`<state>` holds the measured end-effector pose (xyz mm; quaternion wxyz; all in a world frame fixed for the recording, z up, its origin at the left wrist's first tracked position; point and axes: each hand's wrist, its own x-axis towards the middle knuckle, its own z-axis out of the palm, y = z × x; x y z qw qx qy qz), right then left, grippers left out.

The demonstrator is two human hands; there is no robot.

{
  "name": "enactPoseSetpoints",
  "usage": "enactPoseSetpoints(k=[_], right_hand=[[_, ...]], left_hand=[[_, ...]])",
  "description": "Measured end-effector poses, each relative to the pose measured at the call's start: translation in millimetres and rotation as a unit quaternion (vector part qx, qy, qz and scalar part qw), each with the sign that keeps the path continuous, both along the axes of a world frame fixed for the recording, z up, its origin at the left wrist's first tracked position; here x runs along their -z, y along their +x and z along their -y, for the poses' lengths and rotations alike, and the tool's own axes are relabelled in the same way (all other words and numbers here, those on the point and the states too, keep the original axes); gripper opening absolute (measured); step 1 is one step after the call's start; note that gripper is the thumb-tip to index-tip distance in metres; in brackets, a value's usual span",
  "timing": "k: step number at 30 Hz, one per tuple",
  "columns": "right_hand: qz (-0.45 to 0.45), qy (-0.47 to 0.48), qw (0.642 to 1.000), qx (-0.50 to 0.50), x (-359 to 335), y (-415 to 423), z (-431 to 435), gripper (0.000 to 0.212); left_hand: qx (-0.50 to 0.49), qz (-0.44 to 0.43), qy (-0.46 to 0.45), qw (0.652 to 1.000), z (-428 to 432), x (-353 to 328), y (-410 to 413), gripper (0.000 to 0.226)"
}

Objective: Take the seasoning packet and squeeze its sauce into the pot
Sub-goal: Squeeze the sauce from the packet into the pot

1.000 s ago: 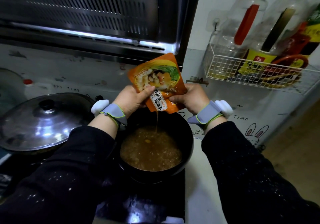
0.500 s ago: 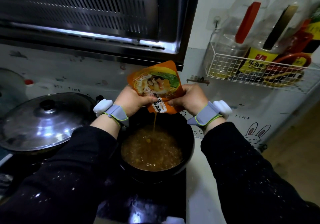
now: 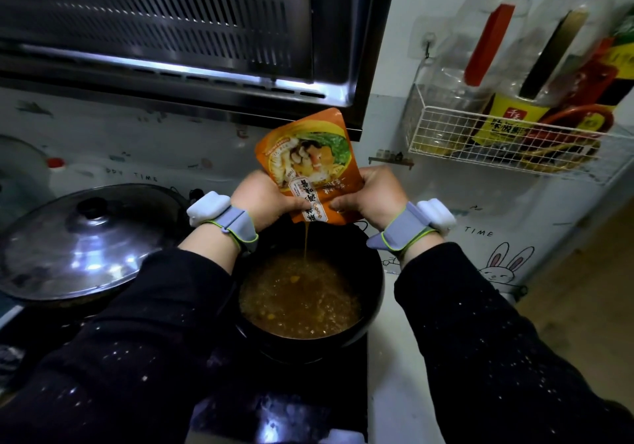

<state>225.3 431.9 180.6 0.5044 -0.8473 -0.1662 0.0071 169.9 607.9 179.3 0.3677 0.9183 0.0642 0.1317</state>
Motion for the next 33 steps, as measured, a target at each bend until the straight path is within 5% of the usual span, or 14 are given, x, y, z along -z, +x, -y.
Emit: enactPoseSetpoints(k=[17, 26, 33], right_hand=[[0.023, -0.001, 1.0, -0.002, 2, 0, -2, 0.023], [0.007, -0.025, 1.0, -0.009, -2, 1, 1, 0.025], [-0.016, 0.021, 0.999, -0.037, -6, -9, -4, 0.011]], left_hand=[[-0.026, 0.046, -0.016, 0.998, 3, 7, -1, 0.063], [0.078, 0.146, -0.363, 0.917, 0, -5, -11, 0.013], [0.055, 0.188, -0.355, 0.914, 1, -7, -3, 0.009]])
